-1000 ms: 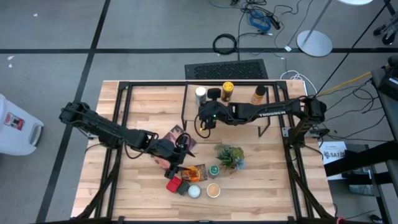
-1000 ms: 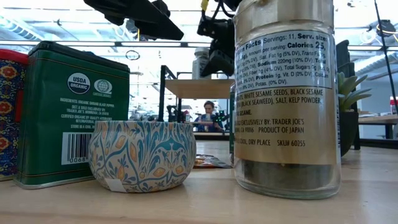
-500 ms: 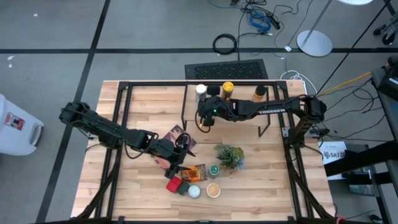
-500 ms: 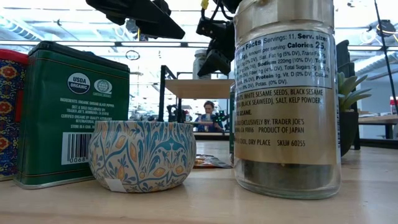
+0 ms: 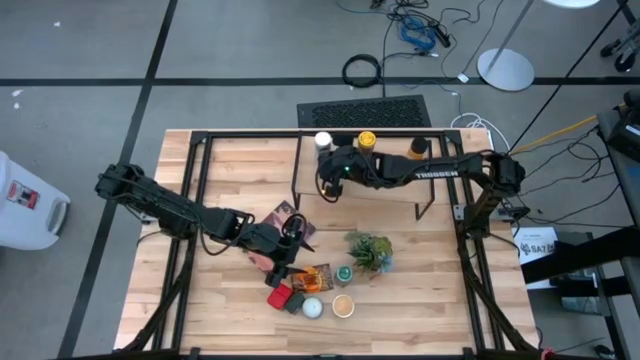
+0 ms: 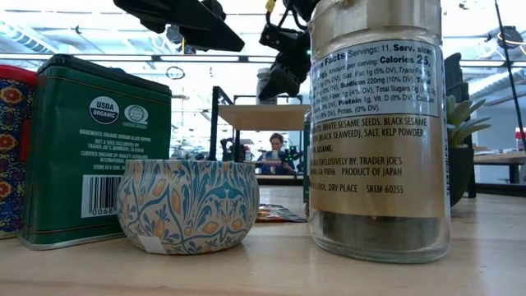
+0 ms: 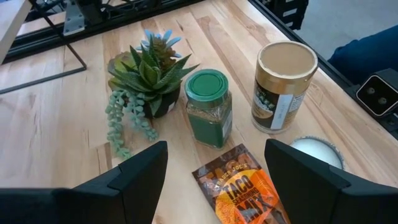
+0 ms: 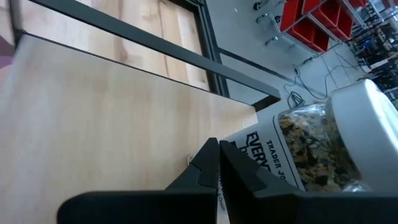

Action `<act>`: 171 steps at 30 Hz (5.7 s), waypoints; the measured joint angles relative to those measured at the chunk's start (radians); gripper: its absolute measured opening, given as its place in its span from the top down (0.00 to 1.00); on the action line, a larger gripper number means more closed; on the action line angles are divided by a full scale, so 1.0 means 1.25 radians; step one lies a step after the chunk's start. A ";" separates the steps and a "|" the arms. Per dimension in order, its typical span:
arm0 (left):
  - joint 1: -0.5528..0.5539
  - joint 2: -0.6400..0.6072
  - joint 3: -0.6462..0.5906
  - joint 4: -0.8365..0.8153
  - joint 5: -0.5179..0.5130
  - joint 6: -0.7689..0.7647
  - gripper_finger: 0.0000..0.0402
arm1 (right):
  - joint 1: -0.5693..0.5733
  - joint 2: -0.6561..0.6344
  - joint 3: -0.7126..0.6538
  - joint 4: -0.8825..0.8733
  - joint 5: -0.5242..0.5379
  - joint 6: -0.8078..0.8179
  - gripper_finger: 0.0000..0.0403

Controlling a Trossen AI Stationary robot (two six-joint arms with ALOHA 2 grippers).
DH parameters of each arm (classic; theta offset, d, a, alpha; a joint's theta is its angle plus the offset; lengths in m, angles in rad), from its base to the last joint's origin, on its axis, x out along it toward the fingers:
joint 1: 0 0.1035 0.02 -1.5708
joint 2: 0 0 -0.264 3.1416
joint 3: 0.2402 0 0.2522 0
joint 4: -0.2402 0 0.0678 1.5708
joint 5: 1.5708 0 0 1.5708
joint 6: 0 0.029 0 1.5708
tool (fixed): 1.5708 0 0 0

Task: Shelf spices
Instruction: Adjust the white seasoning bottle, then put the red seasoning can on the shelf

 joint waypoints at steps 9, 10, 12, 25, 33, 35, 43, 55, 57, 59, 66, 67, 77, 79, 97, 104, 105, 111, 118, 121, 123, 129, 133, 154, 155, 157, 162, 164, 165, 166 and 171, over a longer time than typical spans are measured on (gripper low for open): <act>0.000 0.000 0.000 0.006 0.000 0.000 0.31 | -0.020 0.000 0.000 0.000 -0.022 0.007 1.00; 0.000 0.000 0.000 0.006 0.000 0.000 0.31 | -0.021 0.000 0.000 0.000 -0.021 0.007 1.00; 0.000 0.000 0.000 0.006 0.000 0.000 0.31 | -0.023 0.000 0.000 0.000 -0.023 0.006 1.00; 0.000 0.000 0.000 0.005 0.000 -0.013 0.31 | -0.013 0.000 0.000 0.013 -0.079 0.004 1.00; -0.006 0.000 0.000 -0.010 0.000 -0.042 0.31 | 0.082 -0.023 -0.001 -0.045 -0.082 0.008 0.99; -0.011 0.000 0.000 -0.009 0.000 -0.043 0.31 | 0.109 -0.036 -0.001 -0.061 -0.082 0.024 0.99; -0.042 0.000 0.000 -0.067 0.052 -0.119 0.31 | 0.213 -0.094 -0.001 -0.163 -0.083 0.102 0.99; -0.139 -0.010 0.036 -0.219 0.100 -0.293 0.31 | 0.314 -0.115 -0.001 -0.257 -0.083 0.196 0.90; -0.159 -0.015 0.057 -0.250 0.100 -0.314 0.31 | 0.320 -0.115 -0.001 -0.260 -0.083 0.212 0.87; -0.183 -0.017 0.080 -0.280 0.096 -0.330 0.31 | 0.328 -0.115 -0.001 -0.266 -0.083 0.226 0.83; -0.254 -0.017 0.099 -0.325 -0.035 -0.400 0.31 | 0.361 -0.115 -0.001 -0.277 -0.083 0.269 0.69; -0.260 -0.017 0.099 -0.325 -0.056 -0.419 0.31 | 0.366 -0.115 -0.001 -0.277 -0.084 0.275 0.67; -0.310 0.042 0.099 -0.320 -0.115 -0.619 0.31 | 0.412 -0.115 -0.001 -0.277 -0.166 0.319 0.54; -0.318 0.063 0.099 -0.304 -0.123 -0.665 0.31 | 0.423 -0.115 -0.001 -0.277 -0.164 0.325 0.53; -0.346 0.127 0.099 -0.328 -0.278 -0.928 0.31 | 0.486 -0.115 -0.001 -0.288 -0.162 0.345 0.53; -0.343 0.149 0.102 -0.387 -0.257 -0.933 0.31 | 0.495 -0.115 -0.001 -0.289 -0.162 0.364 0.53; -0.341 0.150 0.103 -0.390 -0.256 -0.922 0.31 | 0.496 -0.115 -0.001 -0.288 -0.162 0.367 0.53; -0.320 0.149 0.101 -0.389 -0.275 -0.847 0.31 | 0.496 -0.115 -0.001 -0.287 -0.162 0.390 0.53; -0.283 0.149 0.101 -0.412 -0.296 -0.712 0.31 | 0.496 -0.115 -0.001 -0.282 -0.162 0.403 0.53; -0.267 0.149 0.101 -0.415 -0.279 -0.624 0.31 | 0.496 -0.115 -0.001 -0.282 -0.162 0.414 0.53; -0.255 0.149 0.101 -0.419 -0.273 -0.574 0.31 | 0.496 -0.115 -0.001 -0.282 -0.162 0.421 0.53; -0.211 0.143 0.101 -0.441 -0.269 -0.456 0.31 | 0.496 -0.115 -0.001 -0.282 -0.158 0.423 0.53; -0.193 0.110 0.099 -0.460 -0.270 -0.412 0.31 | 0.496 -0.115 -0.001 -0.283 -0.158 0.429 0.53; -0.326 0.095 0.136 -0.540 -0.400 -0.910 0.31 | 0.496 -0.115 -0.001 -0.301 -0.158 0.442 0.54; -0.331 0.105 0.136 -0.542 -0.416 -0.922 0.31 | 0.496 -0.115 -0.001 -0.301 -0.159 0.441 0.54; -0.338 0.124 0.136 -0.565 -0.447 -0.951 0.31 | 0.496 -0.115 -0.001 -0.301 -0.158 0.441 0.54; -0.339 0.162 0.136 -0.568 -0.475 -0.982 0.31 | 0.496 -0.115 -0.001 -0.301 -0.159 0.441 0.54; -0.340 0.170 0.138 -0.543 -0.500 -0.981 0.31 | 0.497 -0.115 -0.001 -0.301 -0.159 0.441 0.54; -0.340 0.173 0.138 -0.538 -0.508 -0.979 0.31 | 0.498 -0.115 -0.001 -0.301 -0.159 0.441 0.54; -0.340 0.178 0.139 -0.540 -0.509 -0.979 0.31 | 0.498 -0.115 -0.001 -0.301 -0.159 0.441 0.54; -0.338 0.205 0.139 -0.541 -0.523 -0.976 0.31 | 0.498 -0.115 -0.001 -0.301 -0.159 0.444 0.54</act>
